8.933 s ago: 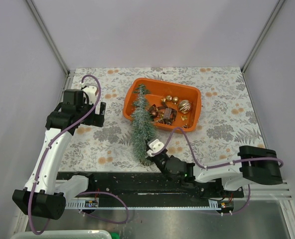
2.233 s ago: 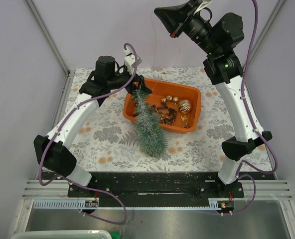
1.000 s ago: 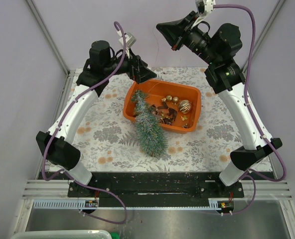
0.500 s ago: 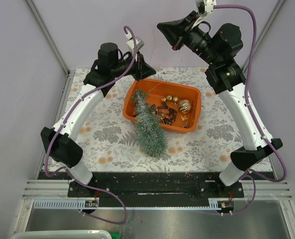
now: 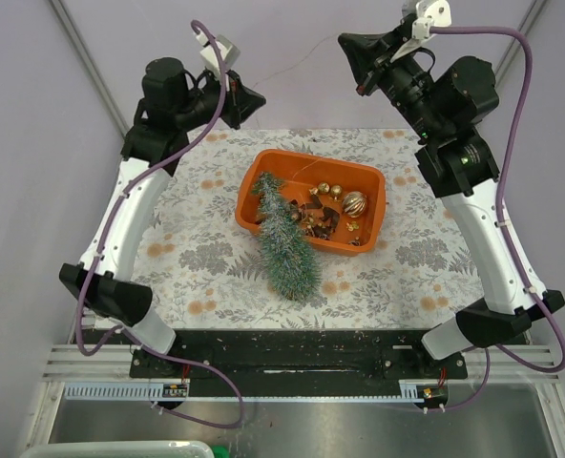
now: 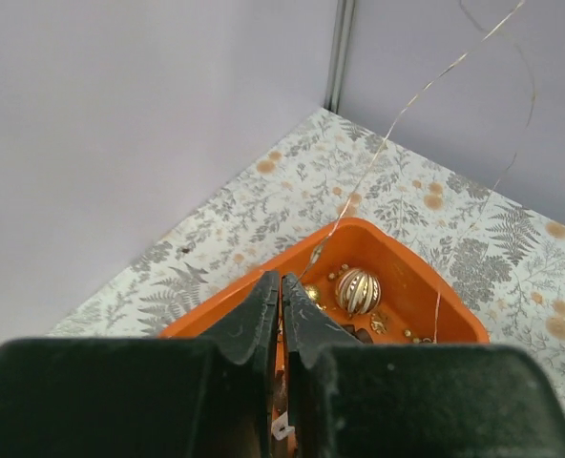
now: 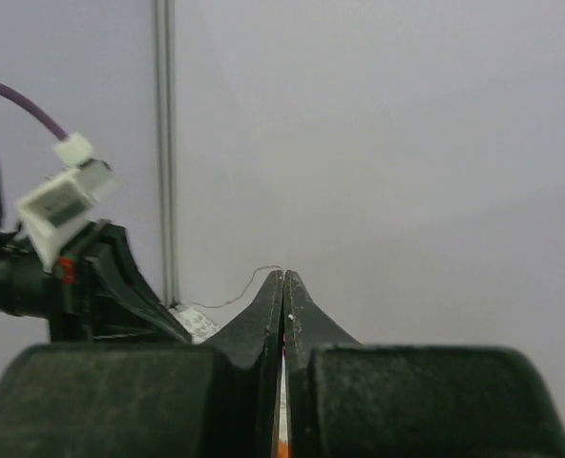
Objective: Decorate the small christmas tree
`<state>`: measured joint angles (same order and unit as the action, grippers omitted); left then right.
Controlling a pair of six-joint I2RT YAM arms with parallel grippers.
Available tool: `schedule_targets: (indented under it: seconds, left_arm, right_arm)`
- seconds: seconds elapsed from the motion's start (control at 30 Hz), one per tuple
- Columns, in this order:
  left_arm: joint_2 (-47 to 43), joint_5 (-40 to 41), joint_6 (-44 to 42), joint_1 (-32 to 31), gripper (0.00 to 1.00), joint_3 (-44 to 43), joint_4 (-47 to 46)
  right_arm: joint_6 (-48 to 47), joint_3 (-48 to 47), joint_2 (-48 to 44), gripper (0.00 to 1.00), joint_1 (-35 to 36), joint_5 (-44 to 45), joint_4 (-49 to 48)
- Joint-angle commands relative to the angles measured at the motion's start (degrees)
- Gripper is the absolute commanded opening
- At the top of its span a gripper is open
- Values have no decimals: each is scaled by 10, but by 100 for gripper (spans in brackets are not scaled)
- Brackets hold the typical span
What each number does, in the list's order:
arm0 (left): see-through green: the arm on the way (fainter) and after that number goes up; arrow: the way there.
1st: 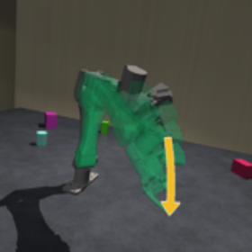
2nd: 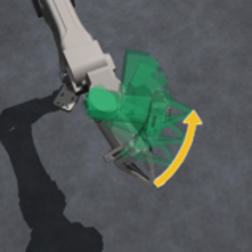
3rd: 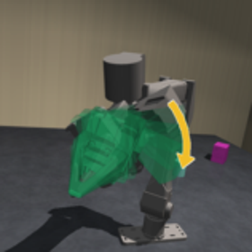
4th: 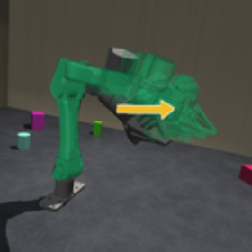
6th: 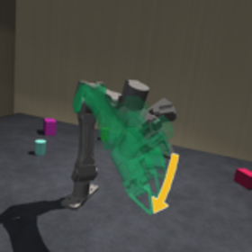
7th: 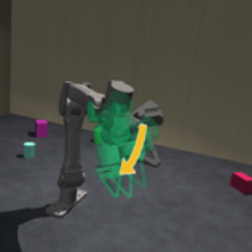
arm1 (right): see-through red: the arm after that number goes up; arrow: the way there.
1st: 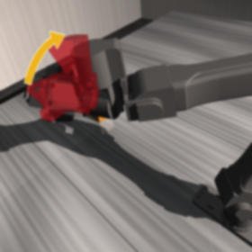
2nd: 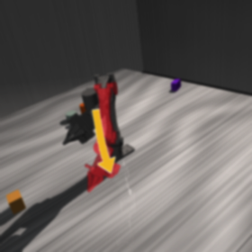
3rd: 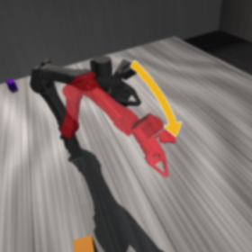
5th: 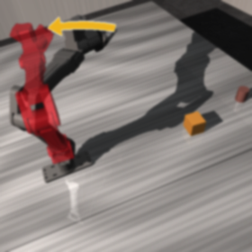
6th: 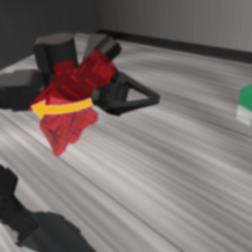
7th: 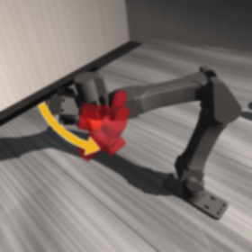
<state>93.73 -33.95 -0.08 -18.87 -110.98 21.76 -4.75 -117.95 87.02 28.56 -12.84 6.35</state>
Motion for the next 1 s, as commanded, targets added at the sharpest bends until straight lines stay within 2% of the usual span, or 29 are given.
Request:
schedule_targets:
  seconds: [0.0,0.3,0.47,0.63,0.8,0.97]
  left_arm:
    - [-64,22,-32,11,9,-42,21]
    - [-124,113,-130,18,9,-54,82]
    - [-167,126,-164,17,9,-36,118]
    - [-256,137,-196,17,9,92,152]
    - [-346,149,-193,17,10,229,159]
    - [-409,146,-173,17,11,327,163]
  right_arm:
    - [-60,18,-28,0,5,67,2]
    - [-114,31,-40,0,4,139,-20]
    - [-127,23,-41,0,5,152,-19]
    - [-160,42,-42,0,5,171,-5]
    - [-197,112,-63,0,5,183,-3]
    - [-187,194,-94,0,5,133,-4]
